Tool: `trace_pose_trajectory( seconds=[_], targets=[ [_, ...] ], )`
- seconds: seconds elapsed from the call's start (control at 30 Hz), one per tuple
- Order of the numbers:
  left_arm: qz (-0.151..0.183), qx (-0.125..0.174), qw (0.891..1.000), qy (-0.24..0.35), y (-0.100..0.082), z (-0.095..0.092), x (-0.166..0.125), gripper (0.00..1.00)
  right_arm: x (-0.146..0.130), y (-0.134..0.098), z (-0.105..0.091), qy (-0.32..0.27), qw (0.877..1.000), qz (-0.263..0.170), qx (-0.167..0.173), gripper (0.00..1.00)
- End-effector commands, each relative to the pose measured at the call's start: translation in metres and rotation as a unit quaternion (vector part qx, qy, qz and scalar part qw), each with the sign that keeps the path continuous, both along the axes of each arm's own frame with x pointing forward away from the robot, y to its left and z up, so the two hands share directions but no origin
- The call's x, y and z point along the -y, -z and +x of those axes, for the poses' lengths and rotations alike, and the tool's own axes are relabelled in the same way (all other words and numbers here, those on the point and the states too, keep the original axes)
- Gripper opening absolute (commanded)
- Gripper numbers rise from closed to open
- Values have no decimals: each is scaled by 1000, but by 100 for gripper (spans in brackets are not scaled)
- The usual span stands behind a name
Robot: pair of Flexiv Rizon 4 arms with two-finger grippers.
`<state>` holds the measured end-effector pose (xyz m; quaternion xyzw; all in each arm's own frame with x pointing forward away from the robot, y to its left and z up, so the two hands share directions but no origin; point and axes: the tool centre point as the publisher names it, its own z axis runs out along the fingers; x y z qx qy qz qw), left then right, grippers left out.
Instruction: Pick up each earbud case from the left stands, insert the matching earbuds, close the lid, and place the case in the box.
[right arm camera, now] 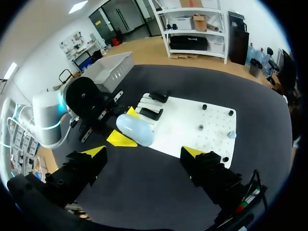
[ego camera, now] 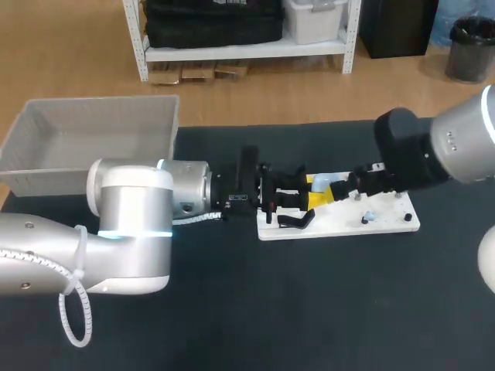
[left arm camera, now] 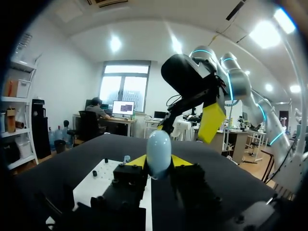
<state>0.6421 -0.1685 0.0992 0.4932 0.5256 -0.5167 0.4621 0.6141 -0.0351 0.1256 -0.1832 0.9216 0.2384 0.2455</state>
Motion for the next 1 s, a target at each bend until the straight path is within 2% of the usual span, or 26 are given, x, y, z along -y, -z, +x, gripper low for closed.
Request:
trace_pose_trajectory(
  seconds=[0.03, 1.0],
  targets=[
    [1, -1, 1000, 3, 0, 2, 0, 0, -1, 4, 11, -4, 1000, 4, -8, 100],
    [1, -1, 1000, 3, 0, 2, 0, 0, 2, 14, 27, 21, 1000, -11, -11, 100]
  ],
)
